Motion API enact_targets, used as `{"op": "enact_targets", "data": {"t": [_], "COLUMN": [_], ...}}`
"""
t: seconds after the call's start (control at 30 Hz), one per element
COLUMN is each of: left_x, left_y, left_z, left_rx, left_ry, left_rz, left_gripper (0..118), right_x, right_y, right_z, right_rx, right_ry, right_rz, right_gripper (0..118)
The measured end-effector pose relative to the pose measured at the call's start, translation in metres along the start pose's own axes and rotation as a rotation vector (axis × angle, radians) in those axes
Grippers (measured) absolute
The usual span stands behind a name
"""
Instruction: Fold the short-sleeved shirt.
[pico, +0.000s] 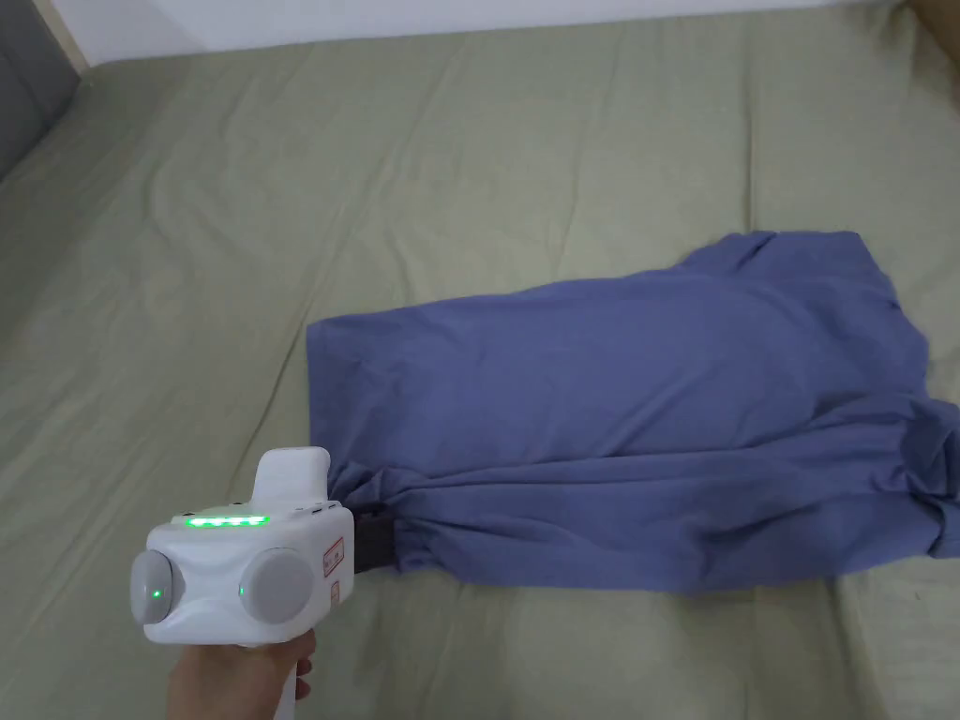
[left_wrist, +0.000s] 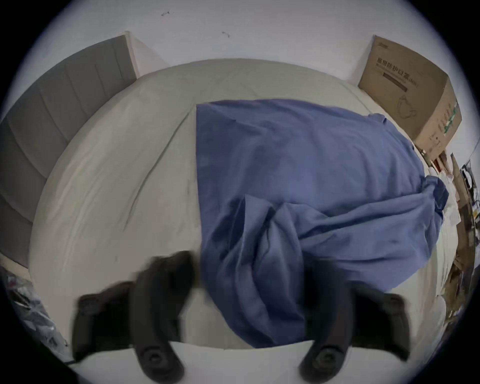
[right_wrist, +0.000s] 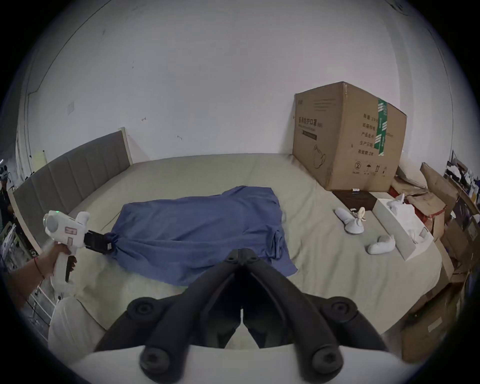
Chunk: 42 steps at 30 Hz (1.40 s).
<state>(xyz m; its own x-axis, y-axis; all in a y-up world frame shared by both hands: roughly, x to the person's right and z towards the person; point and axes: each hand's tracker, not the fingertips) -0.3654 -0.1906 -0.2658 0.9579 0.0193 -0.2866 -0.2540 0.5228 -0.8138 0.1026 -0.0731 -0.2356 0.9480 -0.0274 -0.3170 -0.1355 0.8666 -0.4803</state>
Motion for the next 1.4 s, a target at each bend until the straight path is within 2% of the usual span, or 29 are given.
{"op": "enact_targets", "data": {"t": [0.07, 0.1, 0.13, 0.23, 0.43, 0.47, 0.5, 0.53, 0.57, 0.6, 0.63, 0.7, 0.8, 0.87, 0.93, 0.97, 1.03, 1.07, 1.1, 1.13, 1.17, 1.2, 1.27, 1.4], "left_x": [0.002, 0.002, 0.000, -0.003, -0.006, -0.002, 0.004, 0.006, 0.008, 0.007, 0.008, 0.009, 0.009, 0.009, 0.007, 0.008, 0.006, 0.006, 0.006, 0.006, 0.006, 0.005, 0.003, -0.002], "left_y": [-0.004, -0.003, -0.002, 0.004, 0.008, 0.008, 0.007, 0.007, 0.007, 0.008, 0.009, 0.010, 0.013, 0.014, 0.015, 0.016, 0.017, 0.018, 0.019, 0.020, 0.020, 0.022, 0.024, 0.023], "left_z": [0.007, 0.010, 0.013, 0.016, 0.021, 0.024, 0.026, 0.027, 0.027, 0.026, 0.026, 0.027, 0.029, 0.029, 0.028, 0.029, 0.031, 0.032, 0.033, 0.034, 0.036, 0.039, 0.045, 0.067], "left_rx": [0.020, 0.021, 0.030, 0.015, 0.023, 0.023, 0.021, 0.020, 0.015, 0.013, 0.010, 0.002, -0.005, -0.009, -0.014, -0.016, -0.017, -0.018, -0.017, -0.017, -0.014, -0.011, -0.004, 0.009], "left_ry": [-0.008, -0.011, -0.026, -0.038, -0.033, -0.031, -0.028, -0.024, -0.024, -0.021, -0.019, -0.023, -0.023, -0.026, -0.025, -0.027, -0.027, -0.029, -0.031, -0.031, -0.031, -0.032, -0.035, -0.054], "left_rz": [0.026, 0.024, 0.046, 0.067, 0.072, 0.071, 0.069, 0.065, 0.065, 0.061, 0.059, 0.063, 0.057, 0.057, 0.050, 0.048, 0.041, 0.035, 0.032, 0.032, 0.030, 0.029, 0.029, 0.026], "left_gripper": [45, 24, 12, 12, 12, 12, 12, 12, 12, 12, 12, 12, 12, 12, 12, 12, 12, 12, 12, 12, 12, 12, 12, 12], "right_x": [0.002, 0.002, 0.004, 0.015, 0.062, 0.068, 0.074, 0.080, 0.085, 0.088, 0.086, 0.084, 0.084, 0.084, 0.084, 0.084, 0.085, 0.087, 0.091, 0.092, 0.092, 0.090, 0.086, 0.084], "right_y": [-0.002, -0.004, -0.006, -0.010, -0.015, -0.017, -0.019, -0.019, -0.021, -0.024, -0.026, -0.027, -0.031, -0.034, -0.038, -0.038, -0.036, -0.034, -0.031, -0.029, -0.027, -0.024, -0.017, -0.006], "right_z": [-0.007, -0.012, -0.018, -0.040, -0.098, -0.107, -0.117, -0.127, -0.140, -0.153, -0.164, -0.183, -0.193, -0.204, -0.207, -0.202, -0.188, -0.183, -0.179, -0.176, -0.173, -0.170, -0.162, -0.138], "right_rx": [-0.022, -0.038, -0.050, -0.099, -0.232, -0.251, -0.264, -0.291, -0.355, -0.440, -0.397, -0.390, -0.432, -0.510, -0.513, -0.493, -0.452, -0.438, -0.437, -0.439, -0.430, -0.427, -0.408, -0.379], "right_ry": [0.011, 0.018, 0.023, 0.019, -0.030, -0.056, -0.063, -0.040, -0.041, -0.012, 0.022, 0.017, 0.042, 0.040, 0.053, 0.059, 0.052, 0.059, 0.098, 0.080, 0.109, 0.136, 0.118, 0.149], "right_rz": [-0.004, -0.006, -0.009, 0.001, -0.010, -0.016, -0.020, -0.026, -0.038, -0.039, -0.053, -0.054, -0.001, 0.001, -0.015, -0.024, -0.010, -0.010, -0.041, -0.037, -0.031, -0.034, -0.002, -0.055], "right_gripper": [0, 0, 0, 0, 0, 9, 47, 99, 116, 117, 117, 117, 117, 117, 112, 102, 73, 43, 26, 22, 16, 16, 16, 16]}}
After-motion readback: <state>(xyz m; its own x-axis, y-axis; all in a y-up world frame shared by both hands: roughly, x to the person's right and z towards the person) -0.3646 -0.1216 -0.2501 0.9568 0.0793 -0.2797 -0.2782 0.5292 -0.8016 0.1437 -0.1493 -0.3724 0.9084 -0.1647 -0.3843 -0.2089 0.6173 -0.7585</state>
